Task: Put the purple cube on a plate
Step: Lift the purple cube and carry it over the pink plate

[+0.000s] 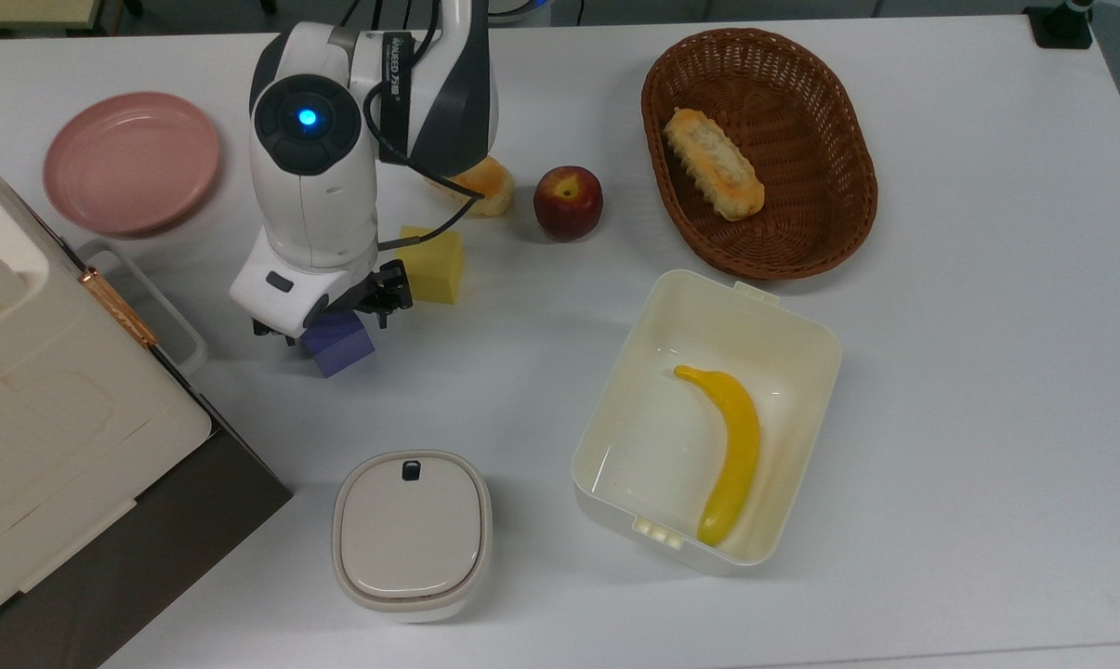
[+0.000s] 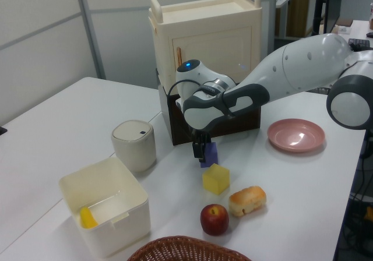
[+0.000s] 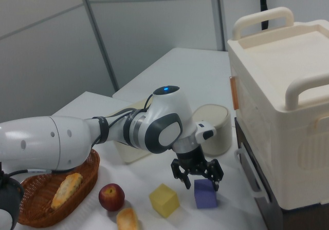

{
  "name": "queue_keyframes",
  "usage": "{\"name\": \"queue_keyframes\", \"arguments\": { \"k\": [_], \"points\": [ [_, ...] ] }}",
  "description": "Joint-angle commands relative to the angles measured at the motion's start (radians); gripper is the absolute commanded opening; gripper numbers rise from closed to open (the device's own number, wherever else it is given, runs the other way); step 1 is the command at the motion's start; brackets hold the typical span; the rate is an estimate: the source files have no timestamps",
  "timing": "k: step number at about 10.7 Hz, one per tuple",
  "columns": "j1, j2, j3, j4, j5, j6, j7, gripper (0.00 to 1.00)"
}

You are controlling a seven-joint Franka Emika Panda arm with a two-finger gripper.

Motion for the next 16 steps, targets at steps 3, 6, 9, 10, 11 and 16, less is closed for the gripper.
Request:
{"name": "queue_keyframes", "arguments": {
  "k": [3,6,9,10,11,16],
  "points": [
    [0.001,-0.003,-0.003,-0.031,0.005,0.026,0.060,0.62],
    [-0.001,-0.061,-0.003,-0.031,0.008,-0.022,0.174,0.49],
    [-0.019,-0.146,-0.005,-0.030,0.008,-0.139,0.163,0.50],
    [-0.028,-0.164,-0.006,-0.031,0.004,-0.156,0.166,0.50],
    [-0.056,-0.180,-0.006,-0.035,-0.001,-0.167,0.163,0.50],
    [-0.204,-0.297,-0.006,-0.109,-0.009,-0.161,0.003,0.50]
  ]
}}
